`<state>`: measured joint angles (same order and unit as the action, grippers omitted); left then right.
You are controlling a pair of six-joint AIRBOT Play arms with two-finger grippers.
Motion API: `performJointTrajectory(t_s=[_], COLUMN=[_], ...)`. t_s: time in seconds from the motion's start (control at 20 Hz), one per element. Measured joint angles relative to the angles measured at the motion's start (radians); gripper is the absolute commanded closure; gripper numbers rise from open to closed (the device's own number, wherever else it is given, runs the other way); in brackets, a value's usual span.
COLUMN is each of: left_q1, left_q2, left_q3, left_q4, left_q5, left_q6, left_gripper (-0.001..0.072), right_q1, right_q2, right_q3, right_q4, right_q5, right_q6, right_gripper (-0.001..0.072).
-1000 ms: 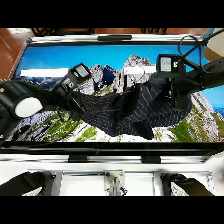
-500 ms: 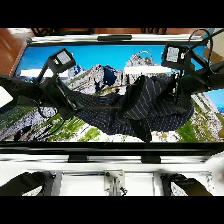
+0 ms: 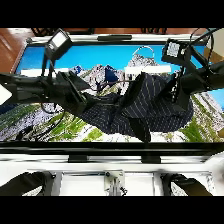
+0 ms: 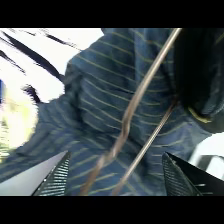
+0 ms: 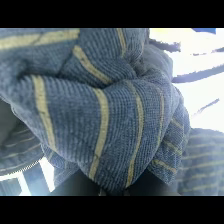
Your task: Fold the shirts.
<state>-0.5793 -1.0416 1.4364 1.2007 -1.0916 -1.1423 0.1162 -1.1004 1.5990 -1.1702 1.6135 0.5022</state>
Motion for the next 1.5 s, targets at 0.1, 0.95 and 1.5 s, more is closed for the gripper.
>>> performJointTrajectory(t_s=[0.1, 0.95, 1.5], left_q1=[0.001, -0.339, -0.448], left_q2=[0.042, 0.069, -0.148], left_q3=[0.000, -0.479, -0.526], left_q4=[0.134, 0.144, -0.033], left_q5=[0.029, 0.446, 0.793], left_q6=[-0.044, -0.852, -0.969], left_gripper=[0.0041, -0.0013, 0.0021], right_q1=[0.000, 0.000, 0.000], right_q2=[0.000, 0.000, 0.000], right_q3=[0.000, 0.000, 0.000], right_q4=[-0.019, -0.066, -0.068], right_q5=[-0.011, -0.024, -0.021], right_q6=[0.035, 0.238, 0.256], right_gripper=[0.0605, 0.0605, 0.0604])
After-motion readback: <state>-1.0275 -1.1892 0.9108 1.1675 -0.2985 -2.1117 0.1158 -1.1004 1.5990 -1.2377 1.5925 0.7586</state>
